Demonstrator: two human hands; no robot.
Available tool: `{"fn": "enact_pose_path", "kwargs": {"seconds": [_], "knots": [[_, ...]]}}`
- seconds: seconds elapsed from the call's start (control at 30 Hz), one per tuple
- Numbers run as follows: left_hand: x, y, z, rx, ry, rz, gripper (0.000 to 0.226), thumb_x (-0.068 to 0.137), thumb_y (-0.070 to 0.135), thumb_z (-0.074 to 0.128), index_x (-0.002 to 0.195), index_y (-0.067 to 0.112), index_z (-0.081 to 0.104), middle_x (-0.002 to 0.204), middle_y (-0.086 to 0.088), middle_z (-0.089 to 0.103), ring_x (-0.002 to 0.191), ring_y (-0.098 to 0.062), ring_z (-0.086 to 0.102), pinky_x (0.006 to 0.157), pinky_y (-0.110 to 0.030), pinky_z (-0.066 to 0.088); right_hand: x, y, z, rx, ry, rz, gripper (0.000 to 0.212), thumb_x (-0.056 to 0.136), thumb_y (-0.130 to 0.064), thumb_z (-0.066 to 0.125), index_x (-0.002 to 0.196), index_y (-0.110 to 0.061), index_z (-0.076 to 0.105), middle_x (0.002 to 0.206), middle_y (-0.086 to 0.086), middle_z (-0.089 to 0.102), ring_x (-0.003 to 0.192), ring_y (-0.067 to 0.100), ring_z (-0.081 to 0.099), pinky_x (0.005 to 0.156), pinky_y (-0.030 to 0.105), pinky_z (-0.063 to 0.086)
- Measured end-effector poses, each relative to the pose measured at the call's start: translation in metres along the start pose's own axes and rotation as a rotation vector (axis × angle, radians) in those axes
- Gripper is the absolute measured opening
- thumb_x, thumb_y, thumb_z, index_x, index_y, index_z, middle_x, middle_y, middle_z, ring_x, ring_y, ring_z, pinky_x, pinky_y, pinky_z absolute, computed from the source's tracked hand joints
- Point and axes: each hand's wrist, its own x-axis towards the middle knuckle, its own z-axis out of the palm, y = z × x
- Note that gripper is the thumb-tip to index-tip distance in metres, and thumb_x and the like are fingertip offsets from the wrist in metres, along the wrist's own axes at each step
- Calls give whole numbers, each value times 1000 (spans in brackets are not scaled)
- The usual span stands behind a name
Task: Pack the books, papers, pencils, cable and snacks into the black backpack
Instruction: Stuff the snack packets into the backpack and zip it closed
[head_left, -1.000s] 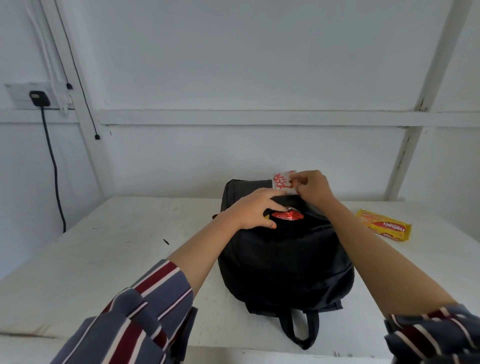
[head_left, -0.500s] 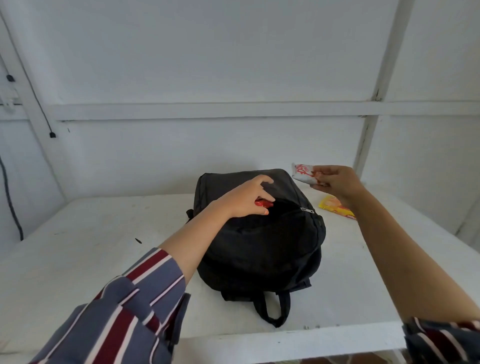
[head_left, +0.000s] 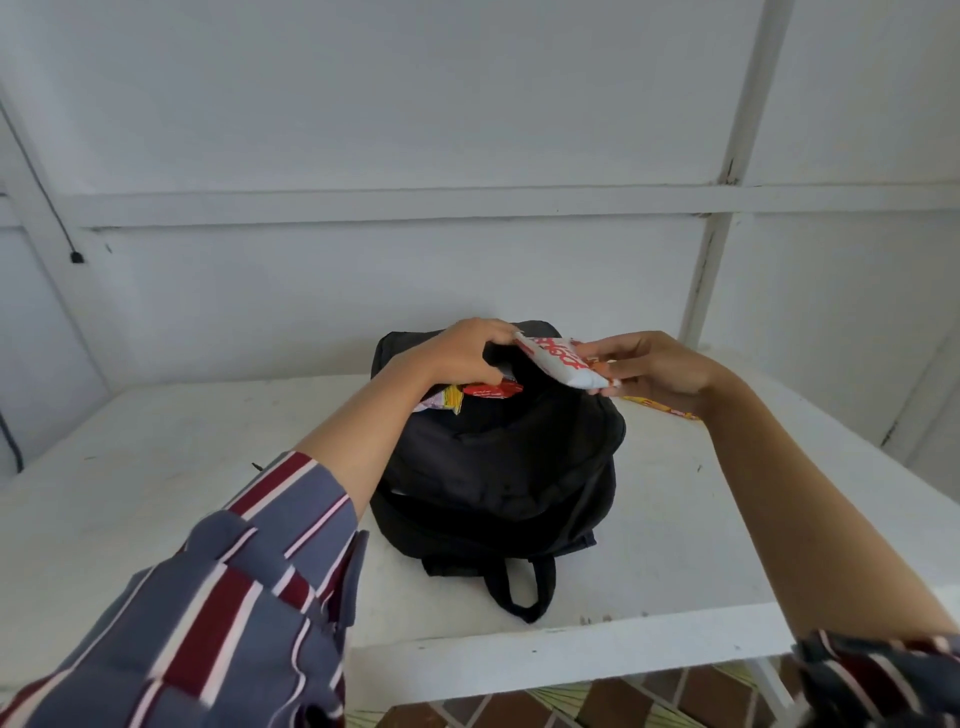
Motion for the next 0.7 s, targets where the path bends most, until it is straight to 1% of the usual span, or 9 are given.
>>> {"fn": "enact_pose_path", "kwargs": {"seconds": [0.1, 0.2, 0.33, 0.4, 0.47, 0.53, 0.6, 0.63, 0.7], "knots": [[1, 2, -2, 36, -19, -28, 63, 78, 1, 64, 136, 18, 47, 148, 1, 37, 136, -14, 32, 112, -28, 25, -3, -1, 5, -57, -76, 57, 28, 87, 7, 52, 104, -8, 67, 107, 5, 68, 88, 19, 66, 76, 24, 57], [3, 3, -4, 54, -40, -38, 66, 77, 2, 66, 137, 18, 45, 149, 1, 35, 137, -14, 31, 112, -28, 25, 2, 3, 19, -159, -67, 92, 28, 85, 4, 59, 111, -5, 65, 112, 8, 64, 95, 18, 64, 74, 22, 56], [3, 4, -7, 34, -55, -57, 68, 75, 3, 68, 137, 19, 45, 148, 2, 36, 137, -14, 31, 114, -35, 25, 8, 8, 35, -350, -28, 21, 47, 77, -3, 72, 122, -13, 61, 116, -2, 61, 99, 11, 63, 82, 17, 49], [2, 4, -7, 22, -52, -61, 69, 74, 4, 69, 137, 20, 45, 148, 2, 36, 137, -14, 30, 114, -35, 25, 12, 10, 41, -455, 53, -26, 51, 76, -4, 73, 124, -12, 59, 115, -2, 61, 93, 10, 63, 80, 13, 47], [1, 5, -6, 11, -50, -57, 70, 74, 5, 70, 138, 20, 45, 149, 2, 36, 137, -14, 31, 113, -32, 26, 17, 14, 48, -597, 183, -70, 49, 79, -8, 72, 126, -11, 58, 117, 3, 63, 90, 13, 63, 77, 13, 46], [0, 4, -5, 0, -43, -47, 71, 73, 7, 72, 138, 20, 45, 148, 2, 37, 136, -13, 31, 110, -29, 26, 20, 19, 55, -725, 307, -117, 48, 81, -13, 70, 127, -9, 57, 118, 9, 64, 96, 19, 63, 80, 15, 41], [-1, 3, -4, -11, -36, -41, 73, 72, 8, 74, 138, 20, 45, 147, 3, 38, 136, -12, 32, 108, -25, 25, 23, 23, 63, -816, 430, -187, 43, 84, -16, 68, 125, -9, 59, 115, 11, 65, 103, 22, 61, 79, 12, 35], [-1, 3, -4, -15, -33, -42, 74, 71, 9, 75, 138, 20, 45, 147, 3, 39, 136, -11, 32, 107, -24, 25, 25, 25, 67, -856, 483, -219, 39, 85, -18, 66, 122, -8, 61, 114, 12, 65, 103, 24, 60, 78, 13, 34], [-1, 2, -4, -20, -28, -43, 76, 70, 11, 78, 138, 20, 45, 147, 2, 39, 135, -12, 32, 105, -23, 24, 29, 28, 73, -965, 597, -234, 31, 87, -21, 64, 116, -10, 65, 112, 13, 57, 100, 26, 57, 76, 22, 37]]}}
